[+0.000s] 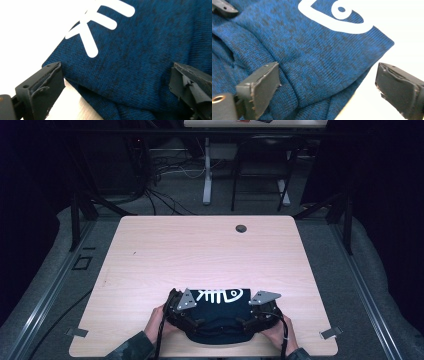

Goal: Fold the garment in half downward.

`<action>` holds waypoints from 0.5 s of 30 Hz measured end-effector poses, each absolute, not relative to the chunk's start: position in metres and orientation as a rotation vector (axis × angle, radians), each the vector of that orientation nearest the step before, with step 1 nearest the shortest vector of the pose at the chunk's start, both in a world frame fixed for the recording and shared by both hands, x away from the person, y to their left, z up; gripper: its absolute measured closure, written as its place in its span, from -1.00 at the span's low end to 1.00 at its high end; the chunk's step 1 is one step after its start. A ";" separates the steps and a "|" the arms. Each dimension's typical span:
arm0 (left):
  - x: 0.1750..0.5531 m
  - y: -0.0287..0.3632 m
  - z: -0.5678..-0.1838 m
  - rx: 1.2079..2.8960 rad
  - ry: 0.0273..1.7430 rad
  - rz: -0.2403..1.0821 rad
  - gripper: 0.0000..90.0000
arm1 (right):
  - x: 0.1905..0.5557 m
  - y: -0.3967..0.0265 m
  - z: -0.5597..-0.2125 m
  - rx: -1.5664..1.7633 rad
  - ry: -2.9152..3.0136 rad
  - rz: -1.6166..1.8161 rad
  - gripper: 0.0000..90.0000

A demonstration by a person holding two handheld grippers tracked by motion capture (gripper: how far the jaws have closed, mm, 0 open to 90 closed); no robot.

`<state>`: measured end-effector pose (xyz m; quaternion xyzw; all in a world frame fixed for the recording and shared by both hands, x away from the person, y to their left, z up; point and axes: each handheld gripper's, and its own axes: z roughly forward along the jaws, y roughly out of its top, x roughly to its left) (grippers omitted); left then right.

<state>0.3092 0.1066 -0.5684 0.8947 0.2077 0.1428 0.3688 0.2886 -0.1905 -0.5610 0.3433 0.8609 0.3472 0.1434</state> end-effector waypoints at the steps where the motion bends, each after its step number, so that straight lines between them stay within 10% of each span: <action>1: 0.308 0.107 -0.567 2.287 0.537 0.359 -1.00 | 0.288 -0.192 -0.559 0.996 2.472 1.017 -0.92; 15: 0.311 0.138 -0.544 2.174 0.614 0.444 -1.00 | 0.278 -0.219 -0.533 1.025 2.335 1.099 -0.94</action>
